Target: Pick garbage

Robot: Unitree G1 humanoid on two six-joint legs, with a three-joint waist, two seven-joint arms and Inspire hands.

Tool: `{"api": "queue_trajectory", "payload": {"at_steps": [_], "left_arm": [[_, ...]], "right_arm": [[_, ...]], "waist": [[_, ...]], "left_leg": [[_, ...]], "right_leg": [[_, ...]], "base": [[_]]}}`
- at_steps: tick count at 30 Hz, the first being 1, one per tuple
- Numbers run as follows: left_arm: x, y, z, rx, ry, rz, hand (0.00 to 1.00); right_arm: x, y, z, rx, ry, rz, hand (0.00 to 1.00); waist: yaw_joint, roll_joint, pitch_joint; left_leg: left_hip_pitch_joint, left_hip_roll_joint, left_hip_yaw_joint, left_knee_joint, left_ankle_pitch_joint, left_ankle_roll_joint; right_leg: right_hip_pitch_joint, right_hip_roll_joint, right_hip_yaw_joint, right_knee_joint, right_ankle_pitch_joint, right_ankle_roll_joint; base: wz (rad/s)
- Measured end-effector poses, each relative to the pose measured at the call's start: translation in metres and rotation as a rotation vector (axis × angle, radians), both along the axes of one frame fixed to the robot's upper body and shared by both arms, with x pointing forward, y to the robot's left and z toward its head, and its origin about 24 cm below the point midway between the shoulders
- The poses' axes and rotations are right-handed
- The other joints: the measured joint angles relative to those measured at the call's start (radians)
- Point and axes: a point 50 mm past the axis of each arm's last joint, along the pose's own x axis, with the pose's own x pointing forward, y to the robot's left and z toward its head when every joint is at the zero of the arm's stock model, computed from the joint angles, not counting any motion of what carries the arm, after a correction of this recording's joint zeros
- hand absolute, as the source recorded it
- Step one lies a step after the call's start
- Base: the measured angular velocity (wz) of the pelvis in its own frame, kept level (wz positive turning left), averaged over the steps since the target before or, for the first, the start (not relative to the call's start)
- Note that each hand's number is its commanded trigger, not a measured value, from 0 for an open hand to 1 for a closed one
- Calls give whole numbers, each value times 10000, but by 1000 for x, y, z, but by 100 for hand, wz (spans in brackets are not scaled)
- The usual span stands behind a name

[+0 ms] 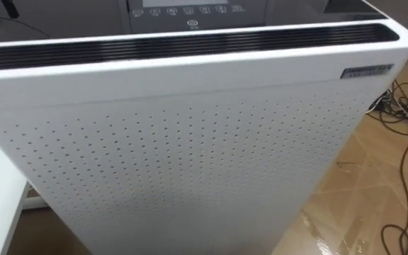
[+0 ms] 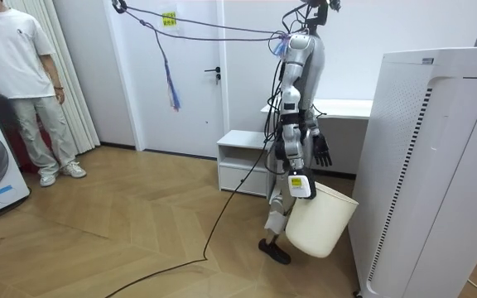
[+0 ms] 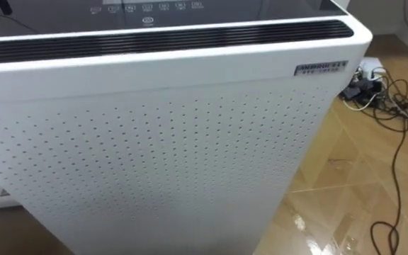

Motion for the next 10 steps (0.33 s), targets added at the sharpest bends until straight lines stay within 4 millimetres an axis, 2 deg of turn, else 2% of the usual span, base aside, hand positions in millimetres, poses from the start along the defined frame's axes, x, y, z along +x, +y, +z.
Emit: {"api": "queue_trajectory", "payload": {"at_steps": [6,10], "left_arm": [[-23,8,-4,-368,615,2173,0],[-29,11,-6,-498,850,2969,0]], "right_arm": [[-12,0,-3,86,461,-494,100],[-14,-1,-3,96,643,-596,100]], "waist": [[190,9,12],[267,38,21]], "left_leg": [[506,-24,-112,-187,-13,-11],[600,-28,-149,-185,-20,-14]], "right_leg": [[578,17,-73,-247,-13,56],[708,14,-123,-254,-16,61]], "base": [[5],[3]]}}
